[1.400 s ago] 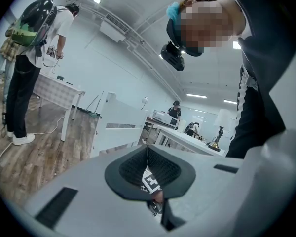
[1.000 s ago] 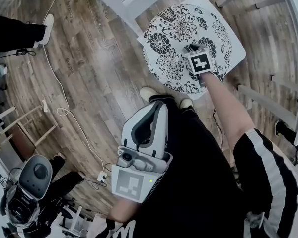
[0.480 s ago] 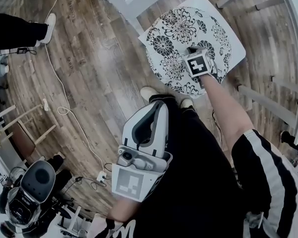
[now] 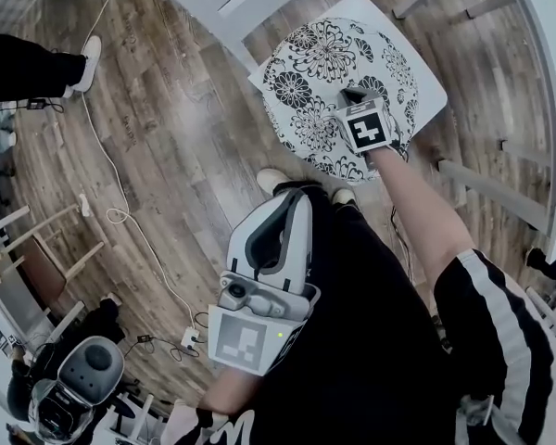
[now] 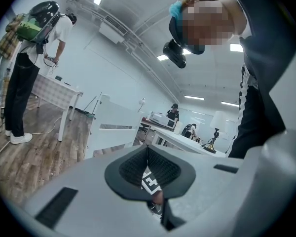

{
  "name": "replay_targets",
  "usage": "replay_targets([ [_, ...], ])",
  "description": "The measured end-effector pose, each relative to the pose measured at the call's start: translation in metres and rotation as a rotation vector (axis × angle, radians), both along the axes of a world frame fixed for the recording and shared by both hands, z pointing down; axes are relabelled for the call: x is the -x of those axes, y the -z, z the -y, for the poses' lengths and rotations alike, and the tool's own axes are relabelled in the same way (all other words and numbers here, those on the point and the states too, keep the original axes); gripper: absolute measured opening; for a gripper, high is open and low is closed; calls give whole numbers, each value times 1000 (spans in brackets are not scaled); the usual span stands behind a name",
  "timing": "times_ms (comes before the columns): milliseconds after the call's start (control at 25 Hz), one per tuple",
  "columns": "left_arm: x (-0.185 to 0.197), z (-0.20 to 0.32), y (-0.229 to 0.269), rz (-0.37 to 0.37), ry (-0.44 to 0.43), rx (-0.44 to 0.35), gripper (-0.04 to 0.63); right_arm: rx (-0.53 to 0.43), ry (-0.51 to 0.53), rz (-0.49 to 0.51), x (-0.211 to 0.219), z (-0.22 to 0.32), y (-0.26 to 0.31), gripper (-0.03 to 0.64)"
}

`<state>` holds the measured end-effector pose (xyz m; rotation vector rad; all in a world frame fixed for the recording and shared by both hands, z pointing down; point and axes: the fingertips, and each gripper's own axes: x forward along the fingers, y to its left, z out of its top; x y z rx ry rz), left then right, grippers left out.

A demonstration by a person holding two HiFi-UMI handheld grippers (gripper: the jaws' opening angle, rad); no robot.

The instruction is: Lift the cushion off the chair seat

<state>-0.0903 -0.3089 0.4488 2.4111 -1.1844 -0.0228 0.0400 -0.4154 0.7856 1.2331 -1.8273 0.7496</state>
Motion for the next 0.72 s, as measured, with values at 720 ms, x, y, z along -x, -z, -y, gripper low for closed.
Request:
replay_targets([
  [720,-28,-14,35,-17,-34,-78,6,-100,0,76,-14,-24,67,31],
])
